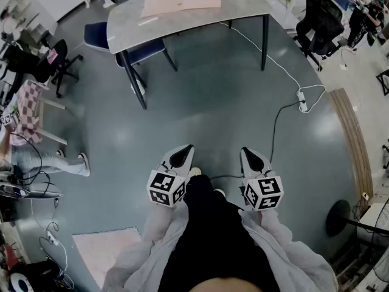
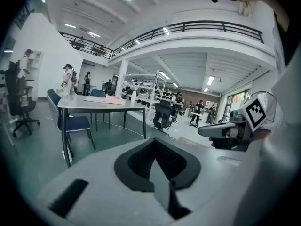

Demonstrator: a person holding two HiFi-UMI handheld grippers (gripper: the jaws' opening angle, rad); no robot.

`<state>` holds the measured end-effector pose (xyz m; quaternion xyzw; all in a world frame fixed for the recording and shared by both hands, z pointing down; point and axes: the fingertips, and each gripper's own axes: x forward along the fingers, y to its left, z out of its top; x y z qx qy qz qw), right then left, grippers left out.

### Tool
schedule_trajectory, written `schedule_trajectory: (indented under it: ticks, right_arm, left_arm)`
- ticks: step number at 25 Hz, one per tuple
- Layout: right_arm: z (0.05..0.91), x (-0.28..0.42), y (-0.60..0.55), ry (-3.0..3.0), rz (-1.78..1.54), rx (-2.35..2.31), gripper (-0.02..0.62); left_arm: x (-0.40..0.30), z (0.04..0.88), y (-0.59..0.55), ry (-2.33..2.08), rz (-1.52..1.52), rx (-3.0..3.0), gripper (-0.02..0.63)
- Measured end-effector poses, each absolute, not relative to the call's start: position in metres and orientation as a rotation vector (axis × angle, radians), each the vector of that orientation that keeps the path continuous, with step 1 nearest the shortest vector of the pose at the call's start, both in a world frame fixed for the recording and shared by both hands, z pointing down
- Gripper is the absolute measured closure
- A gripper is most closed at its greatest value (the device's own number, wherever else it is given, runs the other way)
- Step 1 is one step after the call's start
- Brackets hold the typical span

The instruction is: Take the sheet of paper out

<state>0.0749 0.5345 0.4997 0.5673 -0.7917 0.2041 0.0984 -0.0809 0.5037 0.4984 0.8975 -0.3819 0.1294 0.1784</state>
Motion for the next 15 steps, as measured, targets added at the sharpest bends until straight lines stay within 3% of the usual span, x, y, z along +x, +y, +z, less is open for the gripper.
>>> schedule_trajectory:
  ticks: [15]
  right_arm:
    - [0.479,0.077,0.643,-2.311,0.624,1.765,0.583]
  left_arm:
    - [-0.106,0.477,0.607,-1.079,0.289,2.517,0.603]
